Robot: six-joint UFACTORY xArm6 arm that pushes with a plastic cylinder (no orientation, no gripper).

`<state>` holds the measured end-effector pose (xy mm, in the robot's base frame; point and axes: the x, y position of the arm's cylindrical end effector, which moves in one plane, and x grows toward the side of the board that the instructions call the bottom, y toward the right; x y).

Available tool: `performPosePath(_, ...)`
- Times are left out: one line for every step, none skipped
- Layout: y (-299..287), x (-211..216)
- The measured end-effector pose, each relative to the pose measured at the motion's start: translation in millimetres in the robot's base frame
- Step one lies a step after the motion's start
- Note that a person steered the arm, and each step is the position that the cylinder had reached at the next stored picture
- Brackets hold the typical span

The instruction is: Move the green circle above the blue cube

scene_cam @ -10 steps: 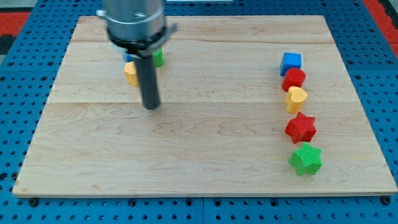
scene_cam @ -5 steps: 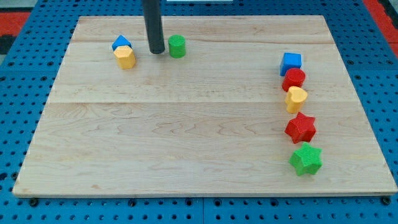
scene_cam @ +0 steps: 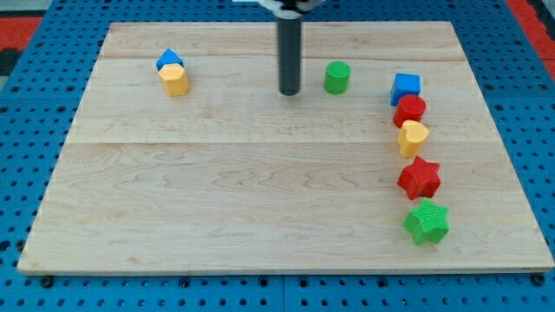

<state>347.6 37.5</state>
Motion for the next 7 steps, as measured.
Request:
performPosePath(57.8,-6.4)
performPosePath(43.3,-14.6)
performPosePath(29.5,-24.5)
performPosePath(64.8,-24.5)
performPosePath(80.9,-24.6)
performPosePath(68.6,-39.9)
performPosePath(73.5,-44.8)
